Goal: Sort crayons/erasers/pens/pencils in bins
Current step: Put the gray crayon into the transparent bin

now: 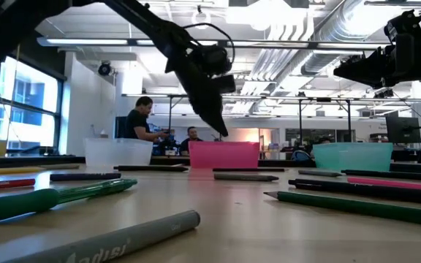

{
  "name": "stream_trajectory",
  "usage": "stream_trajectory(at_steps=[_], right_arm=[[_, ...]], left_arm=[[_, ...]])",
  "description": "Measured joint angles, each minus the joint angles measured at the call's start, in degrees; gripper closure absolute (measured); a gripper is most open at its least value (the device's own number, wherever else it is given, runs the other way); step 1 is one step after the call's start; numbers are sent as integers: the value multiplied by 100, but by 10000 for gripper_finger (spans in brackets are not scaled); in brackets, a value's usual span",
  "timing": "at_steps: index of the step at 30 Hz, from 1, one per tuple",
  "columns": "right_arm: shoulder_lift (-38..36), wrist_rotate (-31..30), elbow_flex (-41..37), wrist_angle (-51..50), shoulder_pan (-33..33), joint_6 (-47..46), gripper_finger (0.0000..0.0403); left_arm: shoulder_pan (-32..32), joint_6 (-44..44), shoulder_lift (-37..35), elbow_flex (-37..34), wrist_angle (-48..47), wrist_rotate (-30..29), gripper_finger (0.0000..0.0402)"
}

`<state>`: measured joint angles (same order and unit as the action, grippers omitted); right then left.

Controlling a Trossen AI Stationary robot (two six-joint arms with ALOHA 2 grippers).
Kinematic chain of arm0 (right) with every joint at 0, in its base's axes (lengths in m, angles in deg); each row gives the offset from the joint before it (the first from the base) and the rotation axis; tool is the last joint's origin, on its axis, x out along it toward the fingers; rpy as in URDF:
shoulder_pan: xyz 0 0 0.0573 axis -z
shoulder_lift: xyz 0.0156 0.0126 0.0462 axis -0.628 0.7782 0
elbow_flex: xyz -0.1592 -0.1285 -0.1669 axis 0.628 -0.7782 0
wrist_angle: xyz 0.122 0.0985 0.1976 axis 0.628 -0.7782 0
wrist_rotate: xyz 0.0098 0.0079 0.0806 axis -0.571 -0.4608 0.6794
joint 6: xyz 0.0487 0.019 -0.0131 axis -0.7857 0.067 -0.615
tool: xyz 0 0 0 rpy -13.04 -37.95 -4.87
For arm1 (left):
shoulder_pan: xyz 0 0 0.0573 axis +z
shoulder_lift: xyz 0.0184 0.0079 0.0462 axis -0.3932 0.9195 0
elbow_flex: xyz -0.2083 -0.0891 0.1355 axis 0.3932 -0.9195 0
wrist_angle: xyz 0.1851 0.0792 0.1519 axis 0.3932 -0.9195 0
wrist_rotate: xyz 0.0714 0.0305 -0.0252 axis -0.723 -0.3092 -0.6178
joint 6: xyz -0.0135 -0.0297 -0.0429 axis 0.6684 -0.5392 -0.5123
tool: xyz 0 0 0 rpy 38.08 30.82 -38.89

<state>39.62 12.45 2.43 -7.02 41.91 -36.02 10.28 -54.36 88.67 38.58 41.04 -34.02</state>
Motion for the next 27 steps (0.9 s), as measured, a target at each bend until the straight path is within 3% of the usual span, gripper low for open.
stream_trajectory(at_steps=[4,9,27], right_arm=[[0,1,0,1,2,0,403],[0,1,0,1,0,0,403],[0,-1,0,0,1,0,403]], left_arm=[[-82,-187,193,-14,405,-744,401],[-13,-491,256,-14,692,-1081,401],[105,-956,431,-7,1203,-1033,402]])
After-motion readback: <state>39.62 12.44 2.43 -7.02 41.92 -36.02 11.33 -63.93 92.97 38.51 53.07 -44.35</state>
